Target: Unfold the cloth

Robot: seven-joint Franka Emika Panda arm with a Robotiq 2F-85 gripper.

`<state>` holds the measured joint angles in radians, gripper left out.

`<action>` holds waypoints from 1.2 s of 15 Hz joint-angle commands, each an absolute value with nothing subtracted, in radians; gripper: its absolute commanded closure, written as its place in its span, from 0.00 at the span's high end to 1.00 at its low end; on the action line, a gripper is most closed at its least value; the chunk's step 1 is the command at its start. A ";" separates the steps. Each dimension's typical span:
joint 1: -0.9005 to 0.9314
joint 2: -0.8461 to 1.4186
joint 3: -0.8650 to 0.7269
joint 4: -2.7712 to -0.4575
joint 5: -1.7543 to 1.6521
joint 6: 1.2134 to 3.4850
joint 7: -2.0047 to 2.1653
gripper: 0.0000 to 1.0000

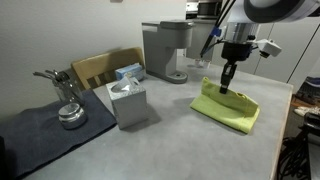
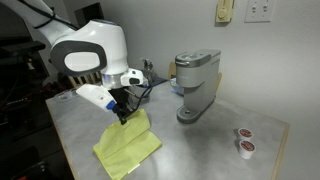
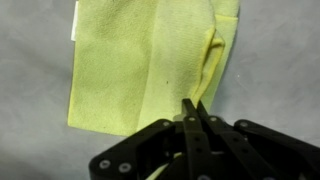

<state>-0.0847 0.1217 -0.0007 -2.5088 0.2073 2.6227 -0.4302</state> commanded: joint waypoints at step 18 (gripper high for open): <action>0.038 0.152 0.101 -2.489 0.237 2.640 -0.166 0.00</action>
<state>0.0187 0.1271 0.0827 -2.5064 0.2251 2.6273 -0.2087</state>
